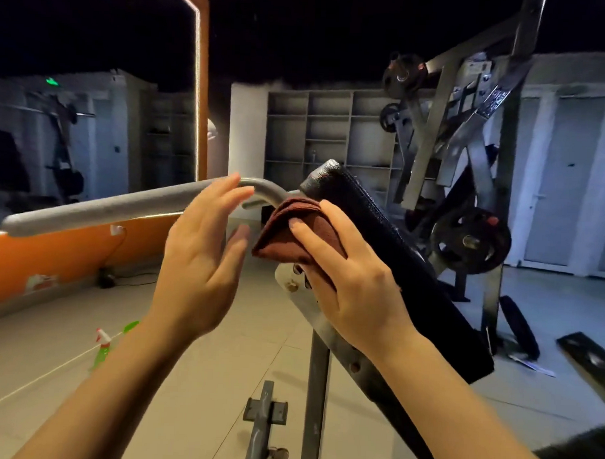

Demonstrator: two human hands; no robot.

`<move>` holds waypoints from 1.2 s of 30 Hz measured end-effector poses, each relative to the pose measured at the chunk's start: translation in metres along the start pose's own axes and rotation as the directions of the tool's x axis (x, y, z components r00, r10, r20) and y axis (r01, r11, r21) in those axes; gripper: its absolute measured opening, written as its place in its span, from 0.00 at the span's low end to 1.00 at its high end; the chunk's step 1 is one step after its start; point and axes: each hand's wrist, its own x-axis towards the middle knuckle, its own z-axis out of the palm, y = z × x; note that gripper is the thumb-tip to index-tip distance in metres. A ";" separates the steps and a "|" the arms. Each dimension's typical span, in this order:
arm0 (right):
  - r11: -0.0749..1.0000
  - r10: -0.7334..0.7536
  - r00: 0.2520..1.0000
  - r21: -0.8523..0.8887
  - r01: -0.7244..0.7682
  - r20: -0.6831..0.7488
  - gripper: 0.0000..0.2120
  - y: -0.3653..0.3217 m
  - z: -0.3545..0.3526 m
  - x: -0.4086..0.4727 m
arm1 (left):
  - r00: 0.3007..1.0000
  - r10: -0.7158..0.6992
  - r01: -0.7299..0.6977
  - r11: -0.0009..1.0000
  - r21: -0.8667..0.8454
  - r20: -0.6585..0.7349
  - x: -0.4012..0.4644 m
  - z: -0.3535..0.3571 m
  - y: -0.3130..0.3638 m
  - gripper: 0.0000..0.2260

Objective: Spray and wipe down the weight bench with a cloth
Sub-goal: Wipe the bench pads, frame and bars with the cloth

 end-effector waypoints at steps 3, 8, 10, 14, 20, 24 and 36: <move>0.999 -0.053 0.998 -0.003 0.053 -0.041 0.19 0.007 -0.006 -0.016 | 0.991 0.084 -0.114 0.932 0.345 0.102 0.025 -0.004 -0.011 0.23; 0.997 -0.048 0.998 0.061 0.051 -0.049 0.18 0.015 -0.014 -0.053 | 0.971 0.019 -0.133 0.872 0.471 0.239 0.044 0.006 -0.024 0.28; 0.993 -0.005 0.999 0.118 0.009 -0.038 0.19 0.012 -0.013 -0.049 | 0.977 0.028 -0.128 0.872 0.473 0.212 0.044 0.009 -0.026 0.27; 0.987 0.056 0.998 0.150 -0.060 0.030 0.20 -0.001 -0.004 -0.004 | 0.981 0.021 -0.111 0.878 0.466 0.194 0.044 0.009 -0.028 0.25; 0.998 -0.055 0.998 0.033 0.056 -0.043 0.18 0.003 0.007 -0.003 | 0.977 -0.010 -0.089 0.886 0.454 0.212 0.042 0.000 -0.038 0.27; 0.996 -0.085 0.989 0.010 0.087 -0.121 0.16 0.013 0.000 -0.040 | 0.979 -0.017 -0.078 0.888 0.453 0.203 0.041 0.002 -0.038 0.28; 0.994 -0.081 0.995 0.082 0.076 0.056 0.18 0.005 -0.003 -0.005 | 0.979 0.002 -0.088 0.908 0.410 0.206 0.041 -0.001 -0.039 0.26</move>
